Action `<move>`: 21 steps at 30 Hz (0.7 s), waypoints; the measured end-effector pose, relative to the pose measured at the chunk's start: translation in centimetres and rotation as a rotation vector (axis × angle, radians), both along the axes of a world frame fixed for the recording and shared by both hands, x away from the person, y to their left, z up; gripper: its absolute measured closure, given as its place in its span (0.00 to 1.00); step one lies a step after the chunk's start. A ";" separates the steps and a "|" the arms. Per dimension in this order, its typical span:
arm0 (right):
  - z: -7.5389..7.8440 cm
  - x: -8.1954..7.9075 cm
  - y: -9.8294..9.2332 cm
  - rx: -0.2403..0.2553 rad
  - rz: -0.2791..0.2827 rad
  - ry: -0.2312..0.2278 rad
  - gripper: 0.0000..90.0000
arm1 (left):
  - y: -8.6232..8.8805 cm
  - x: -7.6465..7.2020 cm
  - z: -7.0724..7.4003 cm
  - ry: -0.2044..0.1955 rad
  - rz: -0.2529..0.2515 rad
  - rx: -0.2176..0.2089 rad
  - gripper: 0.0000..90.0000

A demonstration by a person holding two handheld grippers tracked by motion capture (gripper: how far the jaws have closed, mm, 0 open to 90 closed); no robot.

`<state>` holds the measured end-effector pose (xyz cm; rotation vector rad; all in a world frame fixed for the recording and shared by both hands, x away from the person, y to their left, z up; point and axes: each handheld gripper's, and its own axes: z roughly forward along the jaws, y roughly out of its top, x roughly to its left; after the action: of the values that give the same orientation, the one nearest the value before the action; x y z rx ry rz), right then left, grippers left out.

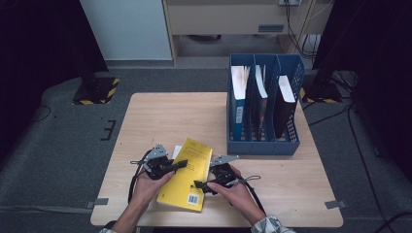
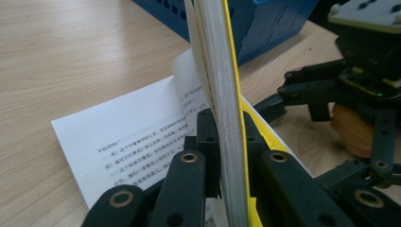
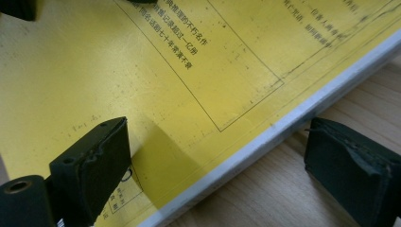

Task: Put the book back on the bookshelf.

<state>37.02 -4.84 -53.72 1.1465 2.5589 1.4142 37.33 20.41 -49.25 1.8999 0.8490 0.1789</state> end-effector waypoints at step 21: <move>-0.1 0.1 0.1 0.036 -0.007 0.019 0.12 | -0.1 1.2 -2.7 0.100 0.078 0.113 0.43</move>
<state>37.16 -4.77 -53.83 1.1783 2.5492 1.4602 38.51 20.36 -51.92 1.9958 1.0001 0.1843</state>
